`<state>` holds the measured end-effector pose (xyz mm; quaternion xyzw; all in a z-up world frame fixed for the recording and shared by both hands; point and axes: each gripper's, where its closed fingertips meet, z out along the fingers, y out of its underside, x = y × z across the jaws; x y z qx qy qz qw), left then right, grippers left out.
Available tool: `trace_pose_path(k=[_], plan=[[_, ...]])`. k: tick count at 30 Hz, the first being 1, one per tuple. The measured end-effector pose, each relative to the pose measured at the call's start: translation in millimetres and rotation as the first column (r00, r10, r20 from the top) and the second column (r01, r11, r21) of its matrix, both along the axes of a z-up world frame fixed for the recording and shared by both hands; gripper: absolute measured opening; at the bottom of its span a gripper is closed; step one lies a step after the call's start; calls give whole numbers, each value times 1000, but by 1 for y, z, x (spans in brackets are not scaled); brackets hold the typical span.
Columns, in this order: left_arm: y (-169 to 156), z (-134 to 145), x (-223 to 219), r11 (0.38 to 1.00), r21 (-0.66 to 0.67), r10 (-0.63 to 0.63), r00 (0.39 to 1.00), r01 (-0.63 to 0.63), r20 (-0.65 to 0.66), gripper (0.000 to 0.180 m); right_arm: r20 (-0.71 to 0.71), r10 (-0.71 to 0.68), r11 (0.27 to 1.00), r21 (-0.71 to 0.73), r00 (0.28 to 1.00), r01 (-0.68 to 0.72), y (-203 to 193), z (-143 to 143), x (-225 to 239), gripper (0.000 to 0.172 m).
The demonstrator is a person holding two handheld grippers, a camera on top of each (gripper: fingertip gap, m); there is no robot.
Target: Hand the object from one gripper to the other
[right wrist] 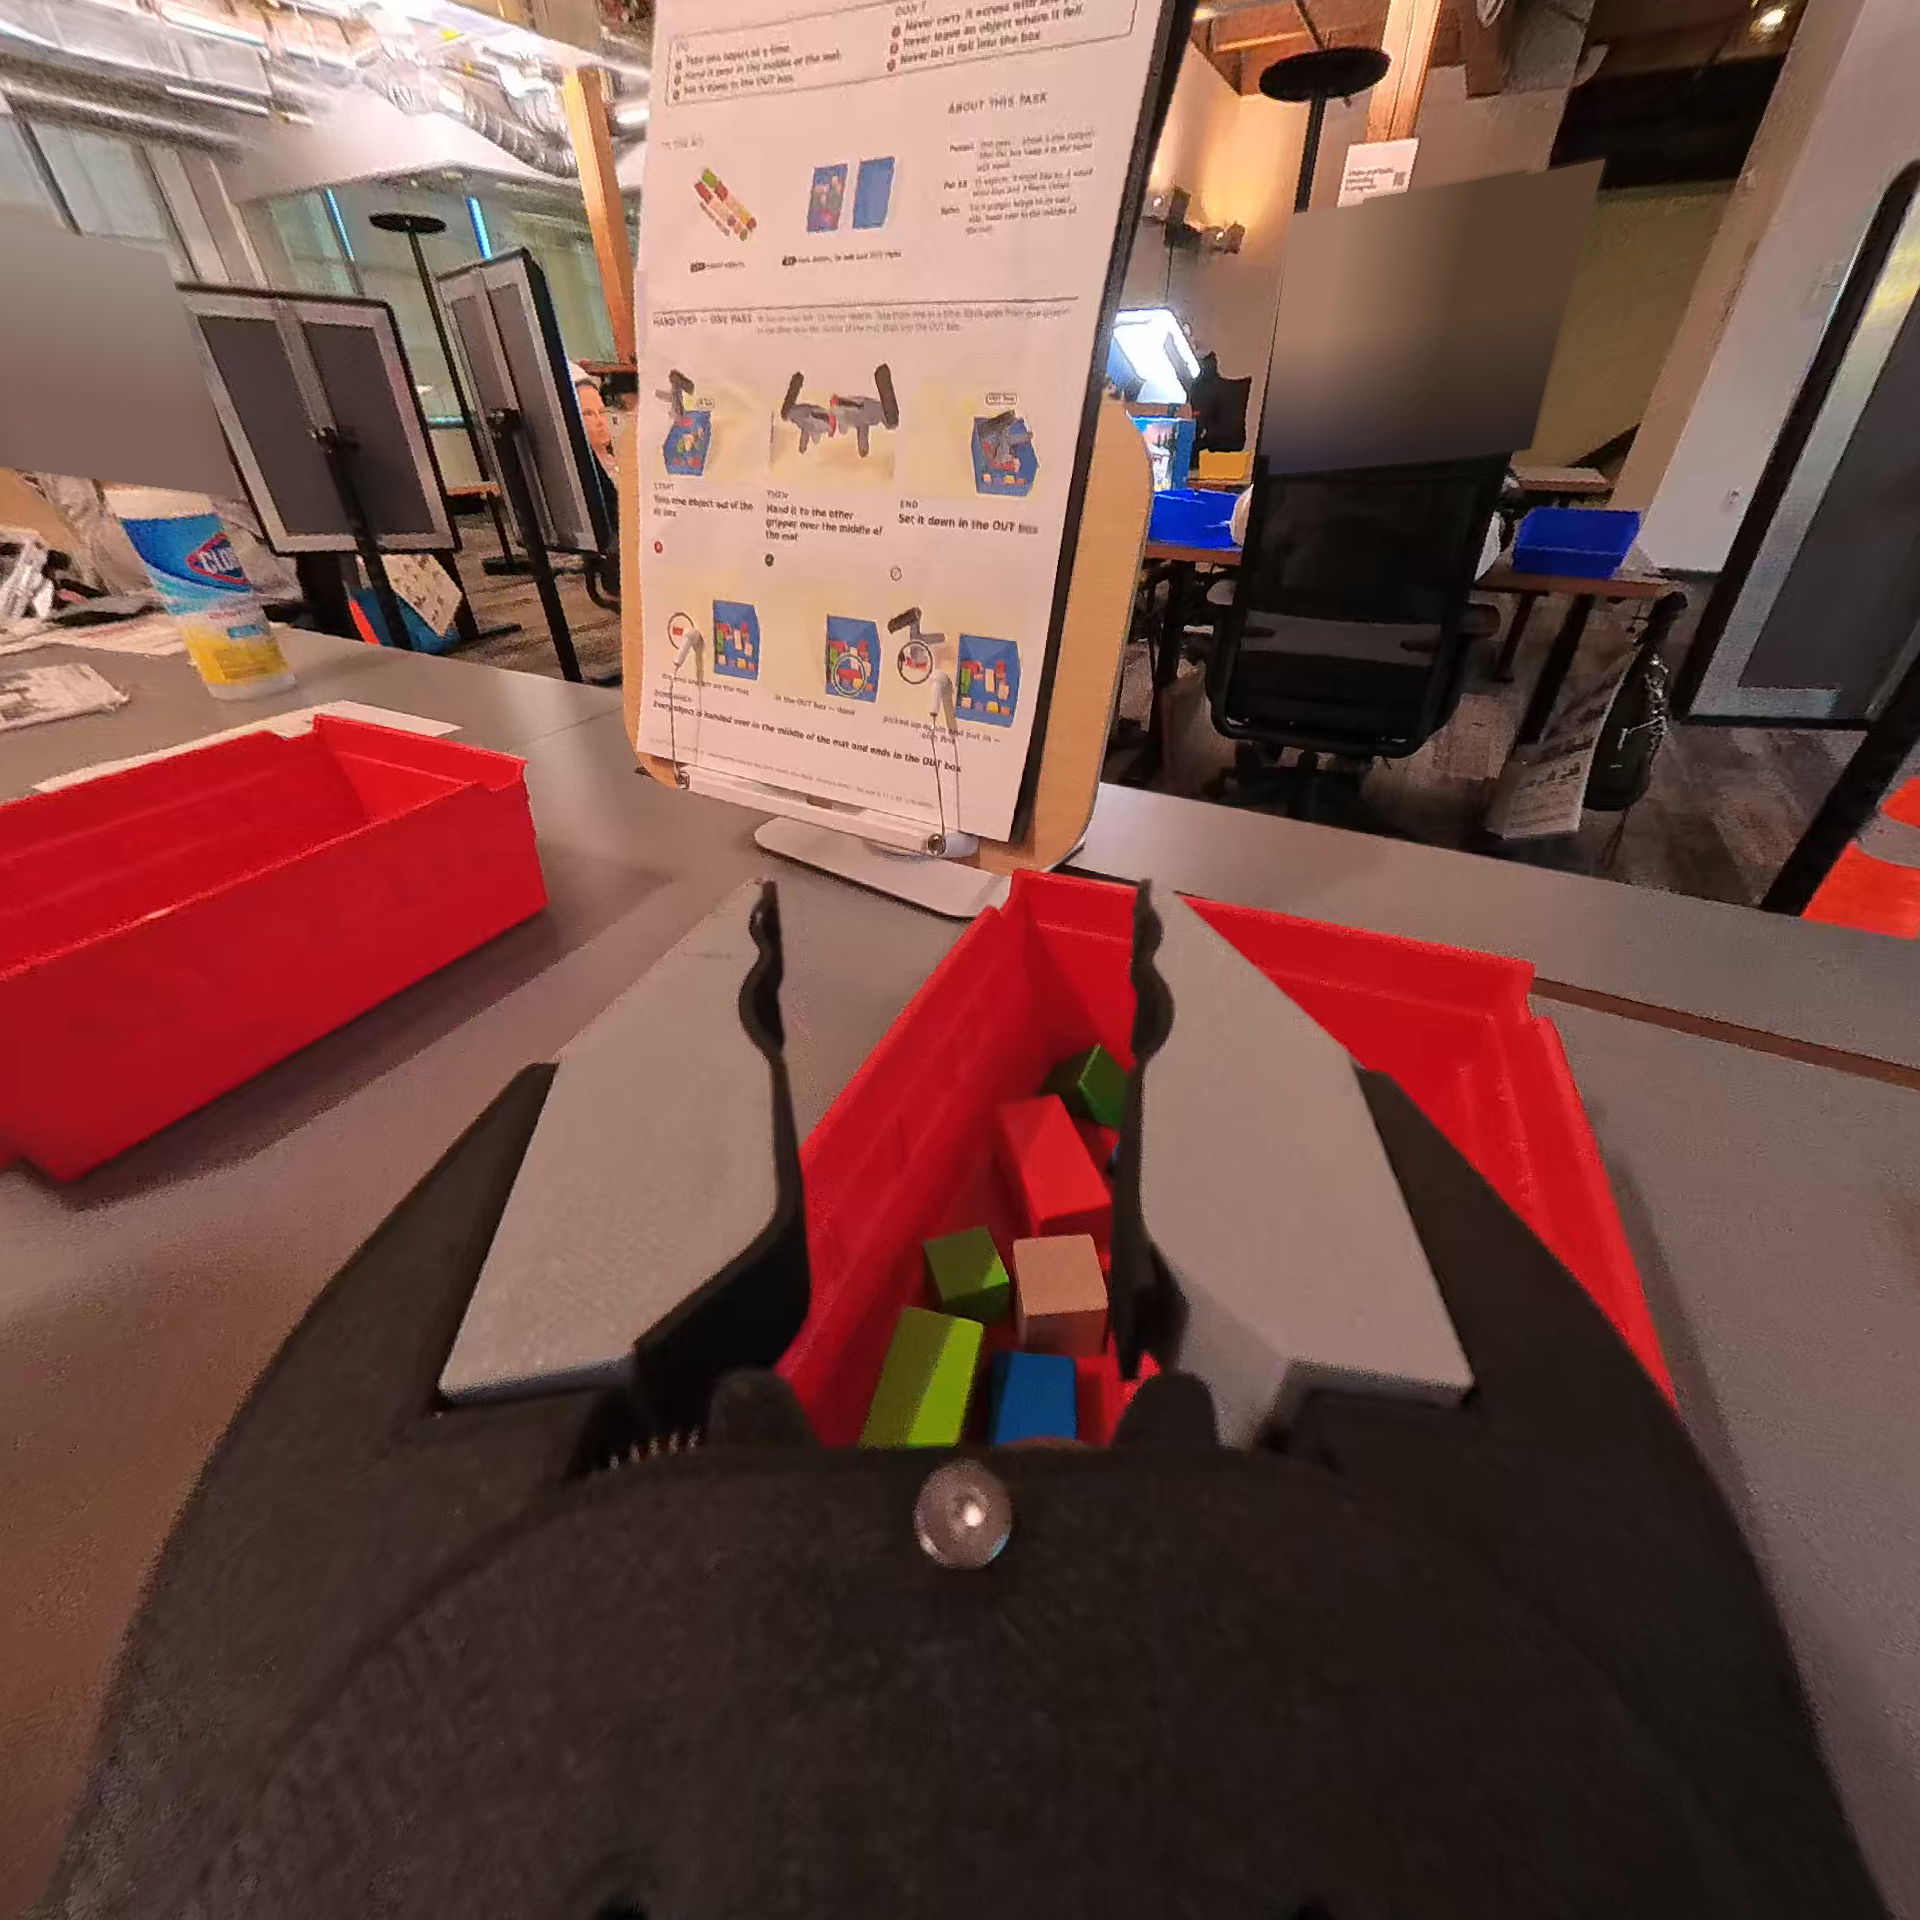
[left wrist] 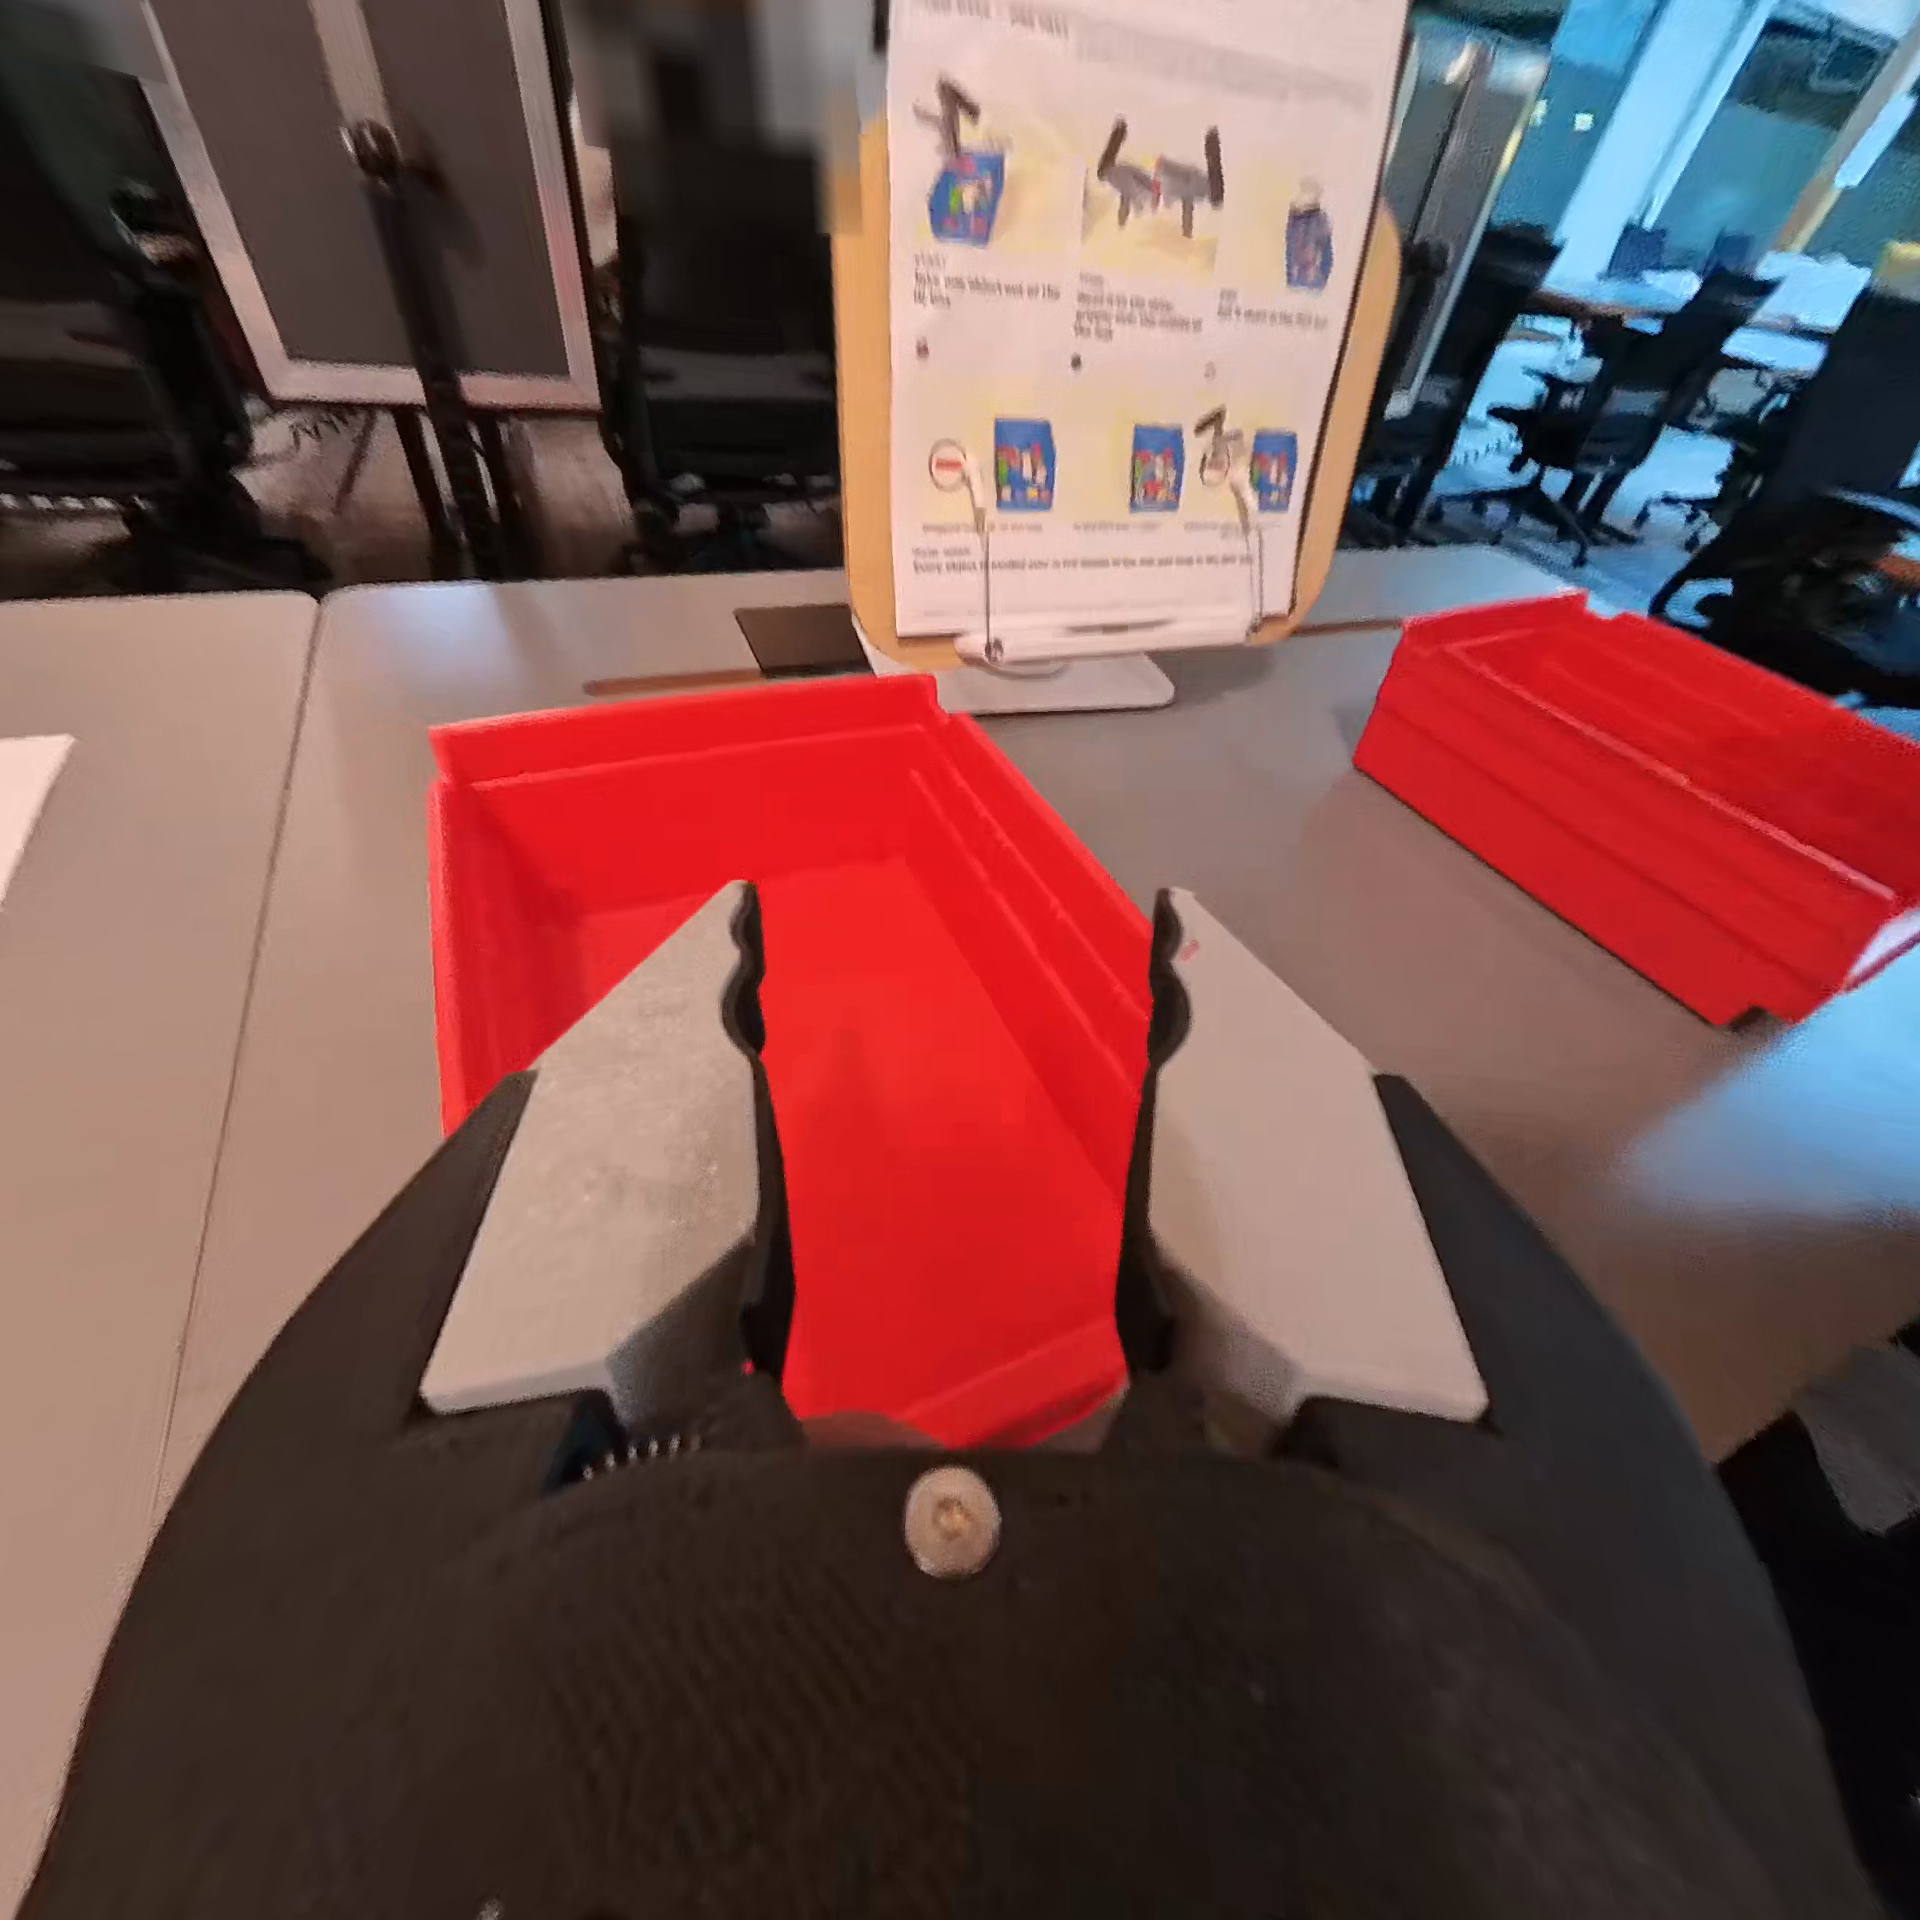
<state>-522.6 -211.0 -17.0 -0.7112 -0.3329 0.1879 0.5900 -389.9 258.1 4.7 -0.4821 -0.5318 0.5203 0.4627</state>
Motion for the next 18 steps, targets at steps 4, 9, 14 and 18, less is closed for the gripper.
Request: trace_pose_path(k=[4,9,14,18], plan=[[-4,-17,-15,999,-36,14,999,-12,45,75,36,4,1000,10,999,-4,-6,5,-1,78],[1,-3,-4,999,38,-27,999,25,37,74,122,-30,998,61,992,23,-10,-23,0,107],[29,-23,27,998,-33,-51,993,54,104,79,285,73,997,15,956,-81,-31,-74,20,121],[50,-65,57,987,-153,-17,989,39,145,79,276,189,982,-33,943,-187,-56,-94,44,119]])
